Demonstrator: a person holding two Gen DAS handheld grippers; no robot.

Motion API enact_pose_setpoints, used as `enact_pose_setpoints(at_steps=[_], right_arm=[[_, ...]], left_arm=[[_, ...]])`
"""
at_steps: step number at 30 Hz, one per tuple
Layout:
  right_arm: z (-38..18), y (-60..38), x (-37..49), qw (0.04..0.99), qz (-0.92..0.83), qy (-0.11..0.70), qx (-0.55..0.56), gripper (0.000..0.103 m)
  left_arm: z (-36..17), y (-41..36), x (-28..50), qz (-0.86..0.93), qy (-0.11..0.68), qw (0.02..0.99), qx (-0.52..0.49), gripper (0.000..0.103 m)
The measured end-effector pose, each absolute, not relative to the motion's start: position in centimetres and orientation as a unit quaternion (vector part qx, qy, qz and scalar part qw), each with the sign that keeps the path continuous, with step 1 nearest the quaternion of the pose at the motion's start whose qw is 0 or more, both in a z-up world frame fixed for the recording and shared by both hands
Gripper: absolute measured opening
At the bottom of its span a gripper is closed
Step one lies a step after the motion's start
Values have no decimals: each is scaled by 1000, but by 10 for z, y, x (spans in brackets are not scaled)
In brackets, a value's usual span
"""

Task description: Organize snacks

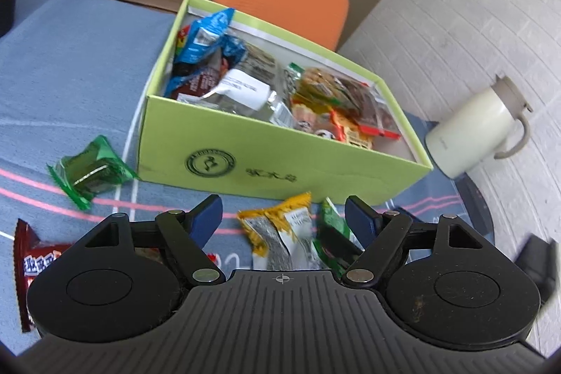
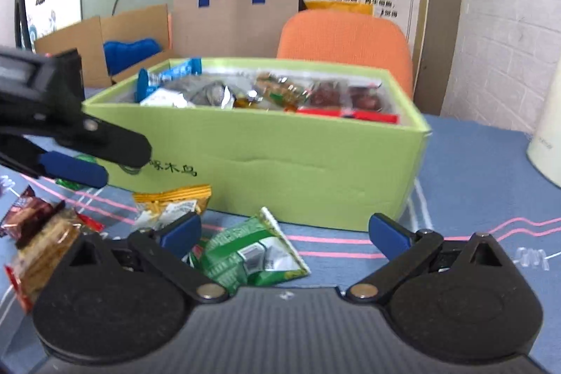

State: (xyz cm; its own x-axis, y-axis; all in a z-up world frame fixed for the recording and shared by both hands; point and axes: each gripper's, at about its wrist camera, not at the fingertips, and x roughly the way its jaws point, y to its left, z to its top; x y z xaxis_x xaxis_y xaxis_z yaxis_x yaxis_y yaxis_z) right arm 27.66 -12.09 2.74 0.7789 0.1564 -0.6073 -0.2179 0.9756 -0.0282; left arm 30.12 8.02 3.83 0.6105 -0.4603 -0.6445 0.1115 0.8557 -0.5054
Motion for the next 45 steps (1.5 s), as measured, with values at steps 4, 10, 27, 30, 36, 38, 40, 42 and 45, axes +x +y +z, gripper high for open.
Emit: enact_pose_setpoints(at_steps=[4, 10, 27, 30, 36, 38, 40, 42, 45], right_arm=[[21, -134, 269, 937, 83, 332, -71, 101], [44, -157, 233, 942, 93, 319, -35, 101], [27, -78, 259, 902, 248, 345, -79, 93], [24, -79, 263, 900, 245, 352, -78, 76], [22, -71, 265, 900, 246, 351, -84, 86], [24, -70, 260, 897, 253, 352, -85, 80], [29, -74, 251, 897, 251, 355, -81, 70], [32, -79, 237, 895, 251, 361, -71, 68], [36, -79, 206, 896, 246, 360, -78, 69]], left_arm=[[42, 87, 292, -171, 400, 873, -222, 68], [37, 89, 294, -173, 405, 867, -233, 69], [15, 58, 317, -179, 455, 848, -202, 58], [11, 52, 318, -174, 459, 851, -188, 58], [6, 40, 318, -171, 458, 855, -171, 58], [6, 35, 318, -174, 464, 853, -161, 40], [5, 34, 312, -181, 472, 848, -161, 23], [5, 35, 298, -188, 470, 847, -161, 22], [4, 34, 270, -191, 472, 844, -169, 22]])
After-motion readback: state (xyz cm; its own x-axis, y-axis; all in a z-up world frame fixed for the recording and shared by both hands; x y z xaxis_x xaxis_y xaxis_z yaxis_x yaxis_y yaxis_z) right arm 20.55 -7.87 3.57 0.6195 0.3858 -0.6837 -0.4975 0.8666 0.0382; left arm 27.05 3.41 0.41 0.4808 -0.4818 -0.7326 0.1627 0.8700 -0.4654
